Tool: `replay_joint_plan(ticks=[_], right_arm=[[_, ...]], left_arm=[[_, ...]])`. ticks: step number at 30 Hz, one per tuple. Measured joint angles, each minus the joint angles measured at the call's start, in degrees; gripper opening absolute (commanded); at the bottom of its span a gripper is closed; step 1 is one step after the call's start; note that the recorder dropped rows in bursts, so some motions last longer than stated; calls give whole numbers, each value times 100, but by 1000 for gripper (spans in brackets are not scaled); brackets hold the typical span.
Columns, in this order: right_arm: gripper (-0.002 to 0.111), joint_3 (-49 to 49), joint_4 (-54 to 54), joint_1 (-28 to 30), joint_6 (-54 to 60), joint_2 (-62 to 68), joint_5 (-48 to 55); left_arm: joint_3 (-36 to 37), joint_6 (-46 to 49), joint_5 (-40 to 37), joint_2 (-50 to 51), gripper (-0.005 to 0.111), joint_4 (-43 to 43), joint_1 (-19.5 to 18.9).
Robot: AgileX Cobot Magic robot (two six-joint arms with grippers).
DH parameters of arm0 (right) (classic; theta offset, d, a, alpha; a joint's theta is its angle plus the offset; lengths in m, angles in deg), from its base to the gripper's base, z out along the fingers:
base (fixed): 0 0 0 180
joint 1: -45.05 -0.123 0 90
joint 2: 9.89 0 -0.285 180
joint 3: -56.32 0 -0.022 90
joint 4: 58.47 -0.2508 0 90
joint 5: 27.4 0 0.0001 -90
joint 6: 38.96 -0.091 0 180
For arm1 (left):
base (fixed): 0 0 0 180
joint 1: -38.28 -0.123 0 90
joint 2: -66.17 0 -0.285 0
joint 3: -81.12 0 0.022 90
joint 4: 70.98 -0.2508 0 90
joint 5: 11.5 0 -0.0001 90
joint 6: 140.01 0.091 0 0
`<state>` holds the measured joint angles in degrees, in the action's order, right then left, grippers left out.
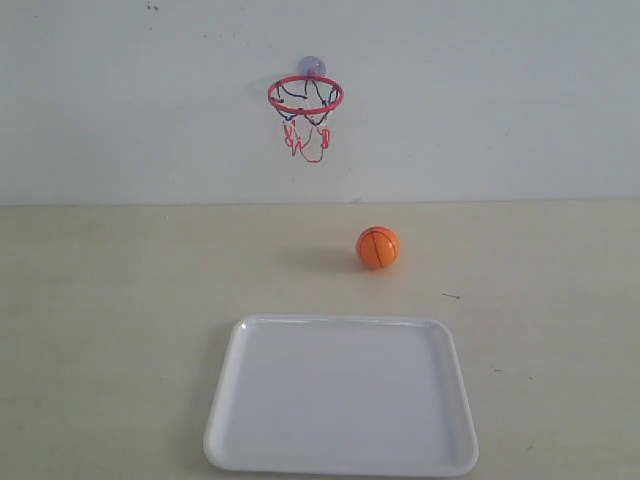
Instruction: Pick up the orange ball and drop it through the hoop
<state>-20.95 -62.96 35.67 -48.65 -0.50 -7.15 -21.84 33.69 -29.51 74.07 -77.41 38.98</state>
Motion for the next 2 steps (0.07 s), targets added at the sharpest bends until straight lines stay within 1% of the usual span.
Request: replay_joint_plan(ticks=[2], right_arm=[[0, 0, 0, 0, 0, 0, 0]], left_arm=[[0, 0, 0, 0, 4, 0, 0]])
